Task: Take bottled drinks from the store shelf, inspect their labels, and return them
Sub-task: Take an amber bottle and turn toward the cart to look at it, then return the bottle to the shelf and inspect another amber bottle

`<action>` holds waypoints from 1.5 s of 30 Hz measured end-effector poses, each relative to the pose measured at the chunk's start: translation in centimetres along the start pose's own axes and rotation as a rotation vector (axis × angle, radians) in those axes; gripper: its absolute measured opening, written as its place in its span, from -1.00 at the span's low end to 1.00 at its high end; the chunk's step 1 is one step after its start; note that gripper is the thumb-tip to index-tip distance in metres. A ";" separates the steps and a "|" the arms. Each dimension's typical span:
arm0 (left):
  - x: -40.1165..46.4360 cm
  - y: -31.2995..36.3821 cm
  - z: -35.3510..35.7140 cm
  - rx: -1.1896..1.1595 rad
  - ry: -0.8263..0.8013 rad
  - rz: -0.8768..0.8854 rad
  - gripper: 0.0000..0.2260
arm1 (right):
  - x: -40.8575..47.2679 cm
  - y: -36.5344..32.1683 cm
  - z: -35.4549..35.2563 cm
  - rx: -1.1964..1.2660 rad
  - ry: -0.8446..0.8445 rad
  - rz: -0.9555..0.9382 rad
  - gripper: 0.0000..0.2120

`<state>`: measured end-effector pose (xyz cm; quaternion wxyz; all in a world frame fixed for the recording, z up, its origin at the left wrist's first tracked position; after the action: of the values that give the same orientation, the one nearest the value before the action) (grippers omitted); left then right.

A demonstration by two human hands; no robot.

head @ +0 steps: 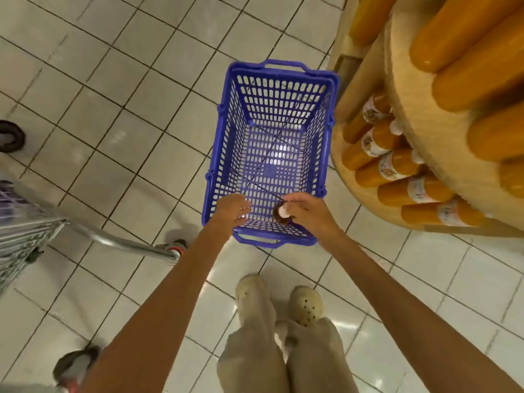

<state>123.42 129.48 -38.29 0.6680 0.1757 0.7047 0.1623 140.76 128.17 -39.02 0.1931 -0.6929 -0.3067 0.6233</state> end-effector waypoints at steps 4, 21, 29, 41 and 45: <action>-23.1 2.6 0.0 -0.166 0.123 0.165 -0.86 | -21.7 -8.7 -6.5 0.156 0.006 -0.095 -0.95; -70.2 -25.3 -8.5 -0.504 0.523 0.297 -0.77 | -59.5 -8.2 0.3 -0.441 -0.587 -0.040 -0.84; -80.6 -47.2 -19.5 -0.906 0.815 0.212 -0.77 | -72.9 1.0 28.2 -0.791 -0.959 -0.238 -0.82; -83.7 -63.9 -44.8 -0.967 0.886 0.180 -0.83 | -80.8 7.6 56.2 -0.902 -0.958 -0.174 -0.84; -82.4 -64.5 -57.5 -1.022 0.797 0.235 -0.81 | -80.9 6.6 69.4 -0.922 -0.947 -0.169 -0.83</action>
<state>67.74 34.42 7.84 0.3329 -0.1615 0.7084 0.6010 70.98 61.52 6.72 -0.2305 -0.3296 -0.6467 0.6481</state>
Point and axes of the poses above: each hand's wrist, its own x-axis towards the middle knuckle, its own z-axis out of the palm, y = z × x, the point moved 5 cm from there along x, towards the middle knuckle, and after that the axes turned 4 degrees about z, right-handed, at the moved point
